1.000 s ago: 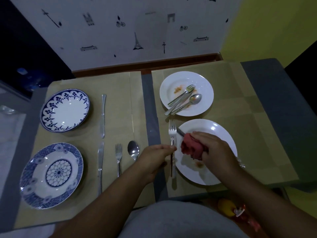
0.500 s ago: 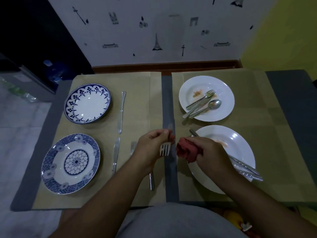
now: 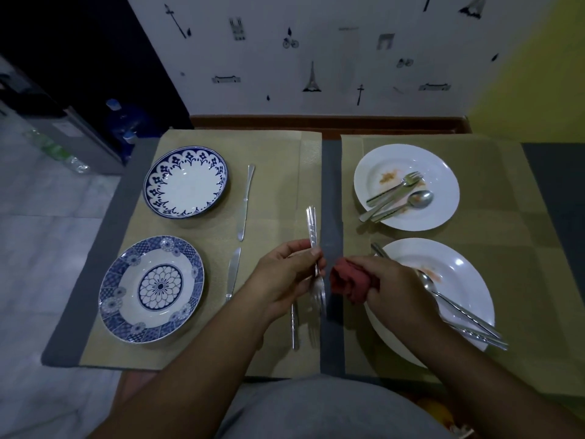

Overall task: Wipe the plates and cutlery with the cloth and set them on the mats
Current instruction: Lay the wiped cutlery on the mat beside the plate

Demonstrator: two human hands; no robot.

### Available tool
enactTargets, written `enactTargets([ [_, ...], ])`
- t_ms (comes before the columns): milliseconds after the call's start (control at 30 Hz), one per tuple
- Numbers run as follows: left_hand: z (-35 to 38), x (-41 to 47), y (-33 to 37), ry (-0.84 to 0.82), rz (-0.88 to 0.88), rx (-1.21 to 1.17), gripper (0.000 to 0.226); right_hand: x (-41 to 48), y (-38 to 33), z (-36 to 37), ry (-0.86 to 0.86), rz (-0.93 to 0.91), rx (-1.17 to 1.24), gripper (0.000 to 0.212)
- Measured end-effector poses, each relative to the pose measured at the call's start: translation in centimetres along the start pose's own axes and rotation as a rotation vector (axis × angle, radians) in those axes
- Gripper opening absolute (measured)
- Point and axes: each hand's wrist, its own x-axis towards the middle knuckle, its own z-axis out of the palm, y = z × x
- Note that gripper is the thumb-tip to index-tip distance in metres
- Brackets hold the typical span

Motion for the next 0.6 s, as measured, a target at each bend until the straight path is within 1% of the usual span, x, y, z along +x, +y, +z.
enactTargets([
  [167,-1.2,0.9,-0.1,0.072,-0.029,0.028,0.019,0.5,-0.5,1.0,0.006,0.0,0.032,0.045],
  [267,-1.8,1.3,-0.1,0.134,0.0,0.096,0.017,0.7,-0.3,1.8,0.056,-0.05,-0.04,0.04],
  [400,-2.2,1.3,-0.2,0.183,0.02,0.147,0.013,1.2,-0.4,2.6,0.017,-0.041,-0.043,0.038],
  [467,-2.5,1.5,-0.3,0.196,0.019,0.161,0.017,1.6,-0.7,2.8,0.022,-0.061,-0.033,0.039],
  [533,-2.7,1.6,-0.3,0.195,0.013,0.118,0.02,2.1,-1.1,2.9,0.038,-0.09,-0.037,0.039],
  [600,-2.9,1.5,0.0,0.157,0.012,0.031,0.021,2.5,-1.4,3.1,0.051,-0.122,-0.034,0.043],
])
